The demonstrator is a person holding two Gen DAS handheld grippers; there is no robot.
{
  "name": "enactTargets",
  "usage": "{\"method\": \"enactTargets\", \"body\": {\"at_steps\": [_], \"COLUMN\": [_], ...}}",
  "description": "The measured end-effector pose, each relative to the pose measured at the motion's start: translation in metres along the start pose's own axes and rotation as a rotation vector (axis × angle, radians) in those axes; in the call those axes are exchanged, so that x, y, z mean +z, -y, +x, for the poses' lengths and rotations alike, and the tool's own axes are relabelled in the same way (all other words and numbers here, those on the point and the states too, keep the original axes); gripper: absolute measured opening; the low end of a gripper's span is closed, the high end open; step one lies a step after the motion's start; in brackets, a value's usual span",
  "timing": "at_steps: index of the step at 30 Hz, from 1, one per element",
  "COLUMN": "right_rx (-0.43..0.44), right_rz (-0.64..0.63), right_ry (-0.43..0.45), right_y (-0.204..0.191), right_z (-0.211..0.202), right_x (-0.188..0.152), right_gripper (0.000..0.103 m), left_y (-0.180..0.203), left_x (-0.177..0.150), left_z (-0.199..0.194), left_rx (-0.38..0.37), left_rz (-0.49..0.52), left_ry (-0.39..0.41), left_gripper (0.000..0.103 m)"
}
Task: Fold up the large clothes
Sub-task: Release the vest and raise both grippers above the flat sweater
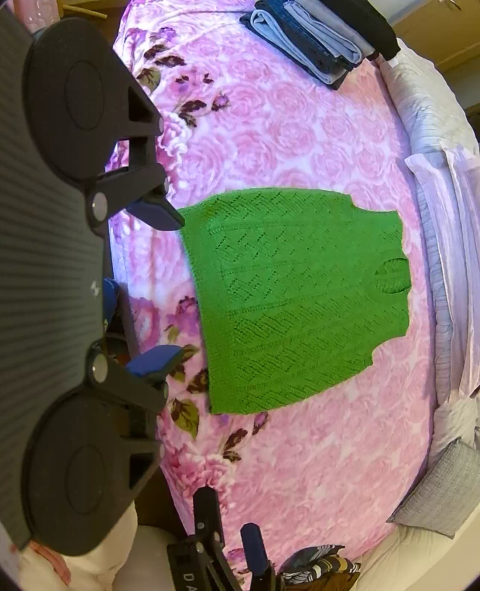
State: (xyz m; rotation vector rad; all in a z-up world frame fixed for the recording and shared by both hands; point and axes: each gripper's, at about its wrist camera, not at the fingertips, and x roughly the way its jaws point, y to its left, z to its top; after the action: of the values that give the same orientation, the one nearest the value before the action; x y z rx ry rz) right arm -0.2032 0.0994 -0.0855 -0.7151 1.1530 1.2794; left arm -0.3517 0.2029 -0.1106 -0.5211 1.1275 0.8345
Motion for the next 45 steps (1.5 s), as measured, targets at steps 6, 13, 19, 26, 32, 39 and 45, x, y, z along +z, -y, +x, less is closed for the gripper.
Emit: {"method": "enactTargets", "body": {"at_steps": [6, 13, 19, 26, 32, 39, 45], "right_rx": [-0.005, -0.005, -0.009, -0.011, -0.007, -0.013, -0.040], "right_rz": [-0.004, -0.006, -0.001, 0.009, 0.021, 0.090, 0.150], "right_ry": [0.003, 0.000, 0.000, -0.007, -0.026, -0.072, -0.110], "right_y": [-0.002, -0.001, 0.001, 0.004, 0.007, 0.021, 0.047], "right_z": [0.001, 0.004, 0.007, 0.013, 0.023, 0.049, 0.089], "right_x": [0.003, 0.011, 0.018, 0.029, 0.042, 0.063, 0.085], "right_gripper": [0.077, 0.077, 0.077, 0.077, 0.077, 0.077, 0.077], "left_y": [-0.002, -0.004, -0.006, -0.010, -0.017, -0.036, -0.067], "left_x": [0.003, 0.009, 0.015, 0.026, 0.039, 0.063, 0.090], "left_z": [0.003, 0.007, 0.011, 0.019, 0.030, 0.060, 0.109], "left_rx": [-0.007, -0.012, -0.017, -0.025, -0.035, -0.059, -0.090], "left_rz": [0.004, 0.006, 0.009, 0.016, 0.019, 0.022, 0.029], "left_ry": [0.000, -0.002, -0.005, -0.013, -0.030, -0.069, -0.107], "left_gripper": [0.065, 0.065, 0.065, 0.065, 0.065, 0.065, 0.065]}}
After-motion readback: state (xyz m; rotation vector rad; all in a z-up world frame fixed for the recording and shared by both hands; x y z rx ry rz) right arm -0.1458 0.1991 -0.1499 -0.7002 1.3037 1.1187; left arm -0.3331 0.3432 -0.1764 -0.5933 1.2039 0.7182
